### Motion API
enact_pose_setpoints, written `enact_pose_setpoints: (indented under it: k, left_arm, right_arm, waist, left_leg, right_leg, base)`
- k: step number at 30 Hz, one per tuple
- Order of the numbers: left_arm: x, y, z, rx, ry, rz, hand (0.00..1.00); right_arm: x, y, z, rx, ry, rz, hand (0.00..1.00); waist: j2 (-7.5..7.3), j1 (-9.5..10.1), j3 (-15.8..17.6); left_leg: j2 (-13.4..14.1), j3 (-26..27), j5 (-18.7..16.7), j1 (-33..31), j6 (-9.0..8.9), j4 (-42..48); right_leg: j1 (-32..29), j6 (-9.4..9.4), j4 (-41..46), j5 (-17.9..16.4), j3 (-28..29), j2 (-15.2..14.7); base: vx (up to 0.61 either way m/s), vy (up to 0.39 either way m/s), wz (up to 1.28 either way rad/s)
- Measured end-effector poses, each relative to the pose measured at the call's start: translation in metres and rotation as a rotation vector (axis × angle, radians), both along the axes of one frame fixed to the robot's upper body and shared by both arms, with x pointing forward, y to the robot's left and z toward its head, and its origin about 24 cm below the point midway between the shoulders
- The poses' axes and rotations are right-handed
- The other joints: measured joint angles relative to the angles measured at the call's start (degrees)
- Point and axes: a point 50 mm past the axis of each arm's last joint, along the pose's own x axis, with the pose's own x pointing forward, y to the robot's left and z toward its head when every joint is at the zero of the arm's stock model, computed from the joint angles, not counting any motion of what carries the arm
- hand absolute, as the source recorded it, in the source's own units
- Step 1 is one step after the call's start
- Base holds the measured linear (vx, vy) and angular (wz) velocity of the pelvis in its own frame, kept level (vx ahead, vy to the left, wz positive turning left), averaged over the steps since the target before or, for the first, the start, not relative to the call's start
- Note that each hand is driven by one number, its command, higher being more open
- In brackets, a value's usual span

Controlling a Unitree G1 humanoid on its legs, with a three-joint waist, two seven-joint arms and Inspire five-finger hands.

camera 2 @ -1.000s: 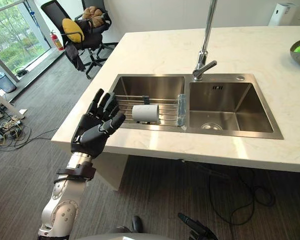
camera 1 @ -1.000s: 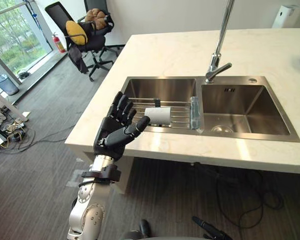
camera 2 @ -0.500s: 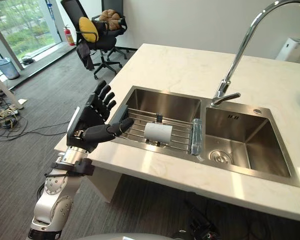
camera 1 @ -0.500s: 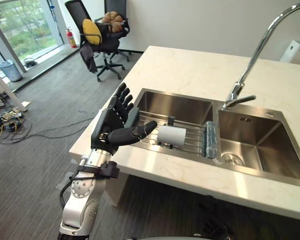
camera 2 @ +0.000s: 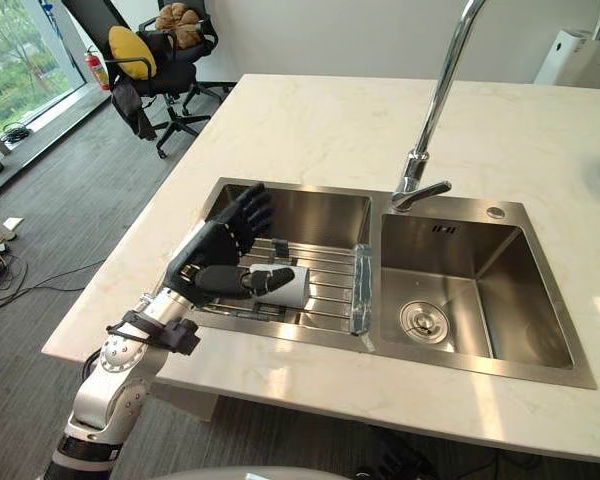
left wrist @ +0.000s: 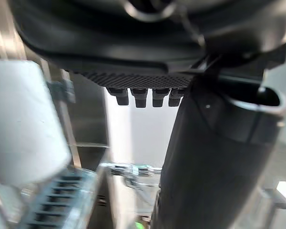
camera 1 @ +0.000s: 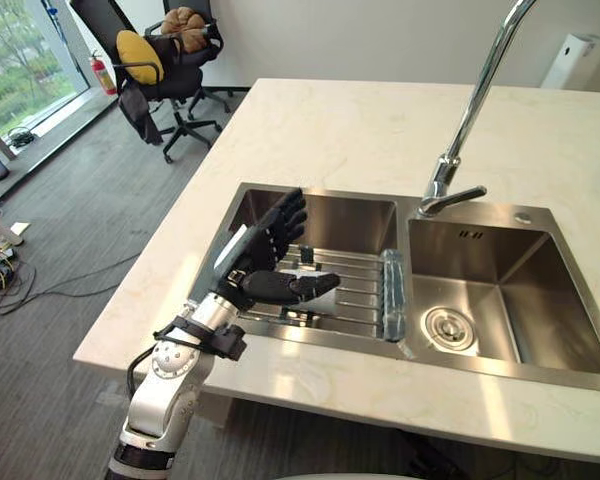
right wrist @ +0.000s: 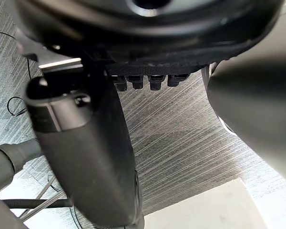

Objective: Walk over to the sink, pick up the cup, carry it to the dishwasher, place the cup inside the dishwasher, then close the dishwasher door

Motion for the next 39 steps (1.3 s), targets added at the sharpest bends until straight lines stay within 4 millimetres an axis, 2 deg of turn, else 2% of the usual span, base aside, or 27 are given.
enact_pose_setpoints:
  k: [2, 7, 10, 16, 32, 39]
  left_arm:
    - [-0.001, 0.012, -0.017, 0.103, 0.057, 0.045, 1.00]
    - [-0.002, 0.025, -0.010, 0.407, -0.062, 0.053, 1.00]
    - [-0.002, 0.028, -0.006, 0.515, -0.129, 0.054, 1.00]
    - [-0.002, 0.026, -0.003, 0.535, -0.175, 0.064, 1.00]
    - [0.001, 0.014, 0.001, 0.552, -0.225, 0.036, 1.00]
    - [0.009, 0.006, 0.009, 0.584, -0.255, -0.039, 1.00]
  right_arm:
    - [0.001, 0.001, 0.000, -0.003, -0.008, 0.001, 1.00]
    - [0.001, 0.002, 0.000, -0.015, -0.005, -0.031, 1.00]
    - [0.001, 0.002, 0.000, -0.016, -0.004, -0.038, 1.00]
    - [0.002, 0.002, 0.000, -0.017, -0.013, -0.039, 1.00]
    - [0.004, 0.001, 0.000, -0.016, -0.017, -0.038, 1.00]
    - [0.008, 0.002, 0.001, -0.010, -0.031, -0.046, 1.00]
  waist:
    - [-0.16, -0.12, 0.19]
    - [-0.27, -0.13, 0.26]
    - [-0.27, -0.32, 0.25]
    - [-0.15, -1.11, 0.25]
    - [-0.15, -1.39, 0.53]
    - [-0.04, -2.56, 1.58]
  left_leg:
    - [-0.28, 0.26, -0.03, -0.03, 0.05, -0.10]
    - [-0.77, 0.24, -0.11, 0.08, 0.20, -0.98]
    - [-0.90, 0.19, 0.03, 0.06, 0.39, -0.97]
    - [-0.93, -0.17, 0.52, -0.10, 0.32, -1.75]
    - [-1.39, -0.49, 0.44, -0.21, 0.48, -1.81]
    - [-1.40, 0.12, 0.36, -0.09, 0.55, -1.84]
  right_leg:
    - [-0.15, 0.05, -0.01, 0.28, 0.06, -0.07]
    - [-0.31, 0.34, -0.30, 1.03, -0.15, -0.41]
    - [-0.33, 0.38, -0.38, 1.26, -0.12, -0.51]
    - [-0.80, 0.40, -0.38, 1.29, -0.24, -0.41]
    - [-0.84, 0.58, -0.42, 1.41, -0.49, -0.81]
    - [-1.09, 0.61, -0.43, 1.44, -0.01, -0.81]
  base:
    - [-0.05, 0.015, -0.03]
    - [-0.08, 0.016, 0.03]
    - [-0.08, -0.007, -0.01]
    - [-0.01, -0.004, 0.00]
    - [-0.01, -0.002, 0.00]
    - [0.00, 0.000, -0.02]
